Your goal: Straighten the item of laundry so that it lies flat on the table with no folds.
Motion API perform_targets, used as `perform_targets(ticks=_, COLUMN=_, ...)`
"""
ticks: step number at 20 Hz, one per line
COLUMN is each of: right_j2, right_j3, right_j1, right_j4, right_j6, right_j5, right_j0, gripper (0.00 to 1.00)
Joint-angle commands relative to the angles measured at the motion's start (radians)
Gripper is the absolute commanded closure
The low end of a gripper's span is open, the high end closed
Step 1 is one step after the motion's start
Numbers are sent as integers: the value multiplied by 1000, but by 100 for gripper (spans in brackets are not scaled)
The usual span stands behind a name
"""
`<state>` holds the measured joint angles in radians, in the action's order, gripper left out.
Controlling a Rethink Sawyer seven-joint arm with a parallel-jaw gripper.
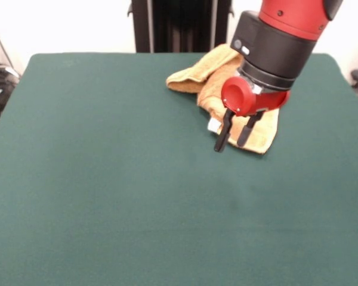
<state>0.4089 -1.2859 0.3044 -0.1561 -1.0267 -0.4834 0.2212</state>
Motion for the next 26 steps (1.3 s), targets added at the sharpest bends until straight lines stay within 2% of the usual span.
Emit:
perform_targets(ticks=1, right_j2=-89, right_j3=-78, right_j1=-45, right_j4=-7, right_j6=-282, right_j5=13, right_j0=52, gripper=0)
perform_targets(ticks=6, right_j2=-84, right_j3=-51, right_j1=-61, right_j4=-12, right_j6=-285, right_j5=-8, right_j0=60, gripper=0)
perform_targets(ticks=26, right_j2=-69, right_j3=-84, right_j1=-56, right_j4=-27, right_j6=-334, right_j5=27, right_j0=89, gripper=0)
